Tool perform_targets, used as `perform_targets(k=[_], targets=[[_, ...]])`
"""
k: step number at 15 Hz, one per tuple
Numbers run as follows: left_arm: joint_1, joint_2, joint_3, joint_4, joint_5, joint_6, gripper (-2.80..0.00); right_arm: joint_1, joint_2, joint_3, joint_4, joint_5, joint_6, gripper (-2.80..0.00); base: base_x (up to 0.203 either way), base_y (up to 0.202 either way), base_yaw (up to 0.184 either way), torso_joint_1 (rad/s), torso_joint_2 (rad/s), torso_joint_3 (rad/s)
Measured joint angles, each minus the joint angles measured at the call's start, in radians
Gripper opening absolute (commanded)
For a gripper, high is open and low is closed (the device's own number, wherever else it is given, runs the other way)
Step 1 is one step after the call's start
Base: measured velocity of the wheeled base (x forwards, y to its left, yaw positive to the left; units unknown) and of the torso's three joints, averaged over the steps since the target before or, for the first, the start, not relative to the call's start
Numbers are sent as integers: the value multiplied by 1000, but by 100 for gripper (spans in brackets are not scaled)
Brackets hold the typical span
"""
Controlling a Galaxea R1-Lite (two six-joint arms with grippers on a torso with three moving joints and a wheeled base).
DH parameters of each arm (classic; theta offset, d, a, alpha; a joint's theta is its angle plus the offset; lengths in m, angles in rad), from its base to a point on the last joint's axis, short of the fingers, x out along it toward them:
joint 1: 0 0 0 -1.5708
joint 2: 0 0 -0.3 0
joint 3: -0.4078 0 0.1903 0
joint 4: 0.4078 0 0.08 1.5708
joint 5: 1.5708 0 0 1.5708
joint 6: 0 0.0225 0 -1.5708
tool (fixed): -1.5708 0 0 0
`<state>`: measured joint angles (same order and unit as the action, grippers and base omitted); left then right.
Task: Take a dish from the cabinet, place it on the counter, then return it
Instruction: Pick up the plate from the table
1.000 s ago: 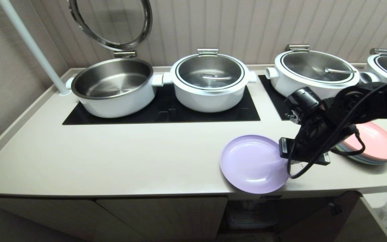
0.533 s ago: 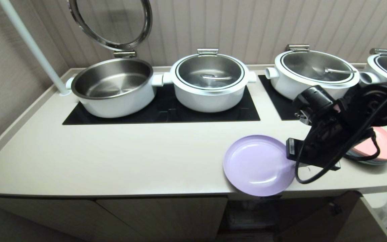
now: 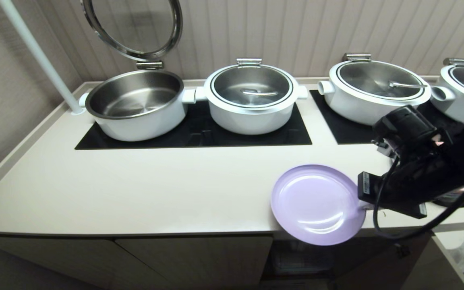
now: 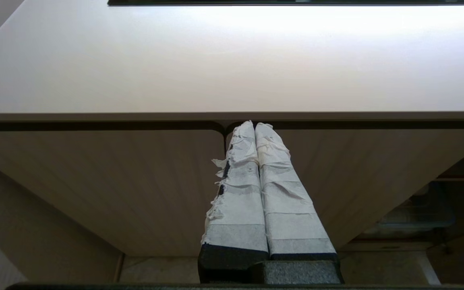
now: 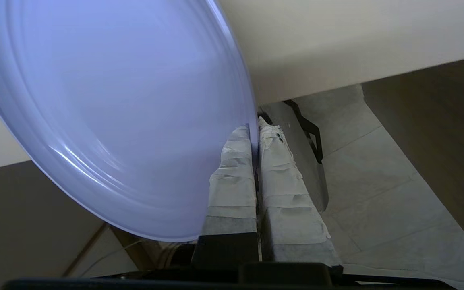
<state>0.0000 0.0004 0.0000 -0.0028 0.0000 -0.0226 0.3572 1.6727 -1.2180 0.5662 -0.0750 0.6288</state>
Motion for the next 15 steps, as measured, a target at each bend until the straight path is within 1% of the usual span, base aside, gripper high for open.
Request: perform_targets(k=[2,9,13,15], targets=[[0,0,0,0,0,0,-280,0,-45,44,-22,2,21,-280,0,0,0,0,0,0],[0,0,0,0,0,0,-280,-10,-224,203,-21,18,39,-280,0,0,0,0,0,0],[0,0,0,0,0,0,-280,-12,-352,319,-13,69,47,-280,0,0,0,0,0,0],[0,0,0,0,0,0,-280,-13,-413,374,-8,80,47,-280,0,0,0,0,0,0]])
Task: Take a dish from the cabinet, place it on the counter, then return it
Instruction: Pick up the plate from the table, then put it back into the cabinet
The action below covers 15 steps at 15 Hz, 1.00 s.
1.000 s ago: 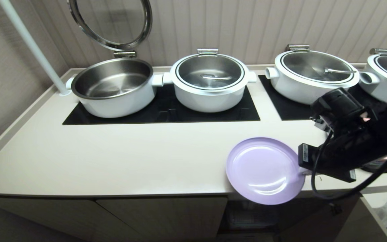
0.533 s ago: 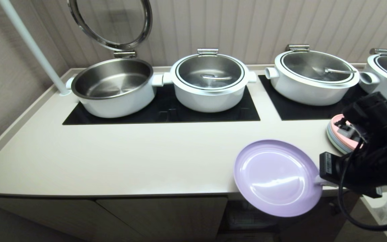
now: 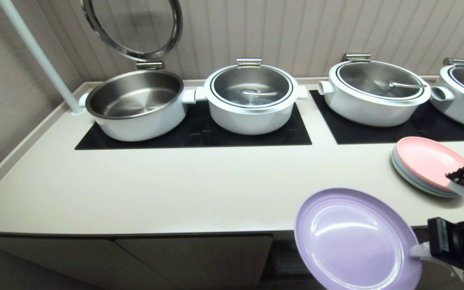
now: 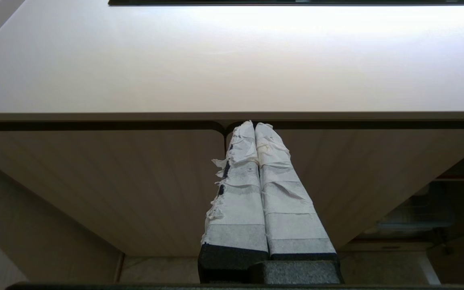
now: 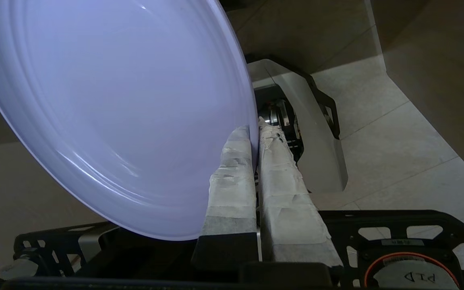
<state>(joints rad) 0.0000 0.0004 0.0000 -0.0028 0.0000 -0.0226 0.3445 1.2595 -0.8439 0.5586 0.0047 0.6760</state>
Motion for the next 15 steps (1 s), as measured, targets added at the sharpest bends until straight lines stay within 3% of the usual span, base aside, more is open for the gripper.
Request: perform_targets(k=[7,15], targets=[[0,0,0,0,0,0,-280,2,-176,165,46,2,-6,-280,0,0,0,0,0,0],[0,0,0,0,0,0,-280,5,-280,260,106,19,-12,-280,0,0,0,0,0,0]])
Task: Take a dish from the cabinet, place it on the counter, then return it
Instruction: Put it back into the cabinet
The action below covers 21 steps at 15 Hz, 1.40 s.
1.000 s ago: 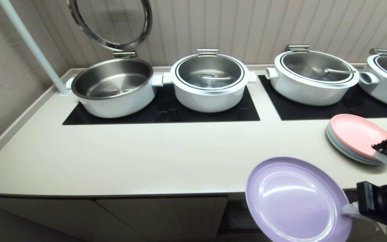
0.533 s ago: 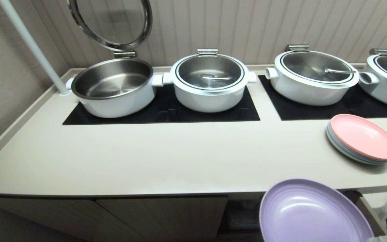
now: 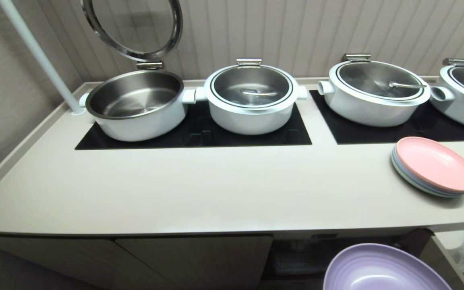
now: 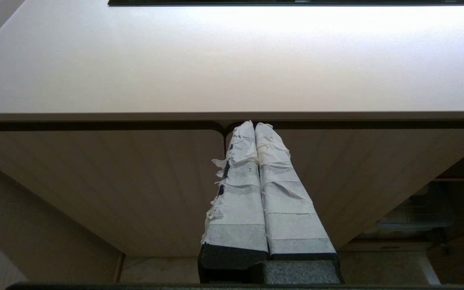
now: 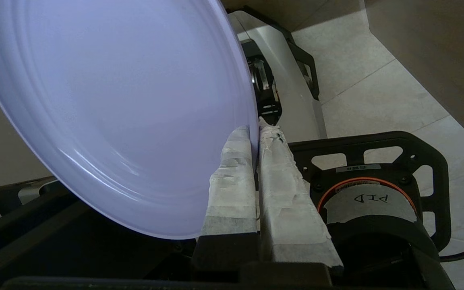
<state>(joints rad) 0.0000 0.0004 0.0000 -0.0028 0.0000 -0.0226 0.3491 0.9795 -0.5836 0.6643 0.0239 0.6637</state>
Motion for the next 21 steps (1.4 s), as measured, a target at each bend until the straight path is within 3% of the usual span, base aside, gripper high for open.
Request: perform_targets(k=[6,9,21], targets=[[0,0,0,0,0,0,-280,14,-27,29,-3,4,3,-280,0,0,0,0,0,0],[0,0,0,0,0,0,-280,32,-36,32,-5,70,7,-280,0,0,0,0,0,0],[0,0,0,0,0,0,-280,32,-46,35,-3,68,8,-280,0,0,0,0,0,0]])
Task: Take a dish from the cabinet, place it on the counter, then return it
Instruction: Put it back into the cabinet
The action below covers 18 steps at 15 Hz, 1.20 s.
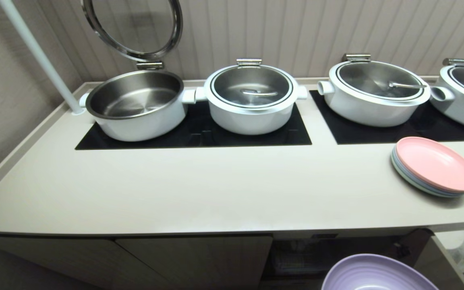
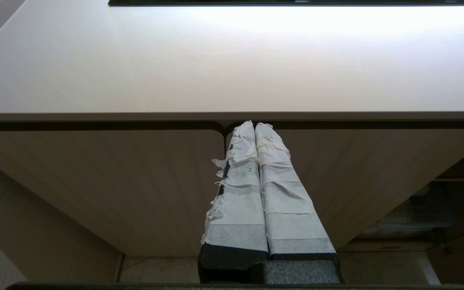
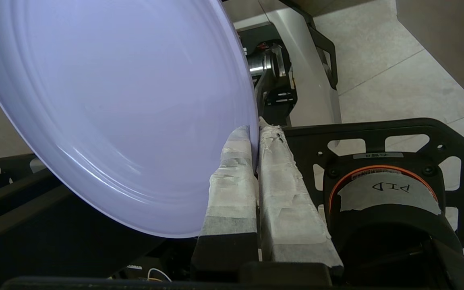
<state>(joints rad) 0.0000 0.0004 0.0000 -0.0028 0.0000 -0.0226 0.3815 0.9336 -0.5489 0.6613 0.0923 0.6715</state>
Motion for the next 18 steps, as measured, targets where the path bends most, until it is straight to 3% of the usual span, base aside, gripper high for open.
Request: perform_targets(k=[18], targets=[[0,0,0,0,0,0,-280,3,5,-2,-4,3,3,-280,0,0,0,0,0,0]])
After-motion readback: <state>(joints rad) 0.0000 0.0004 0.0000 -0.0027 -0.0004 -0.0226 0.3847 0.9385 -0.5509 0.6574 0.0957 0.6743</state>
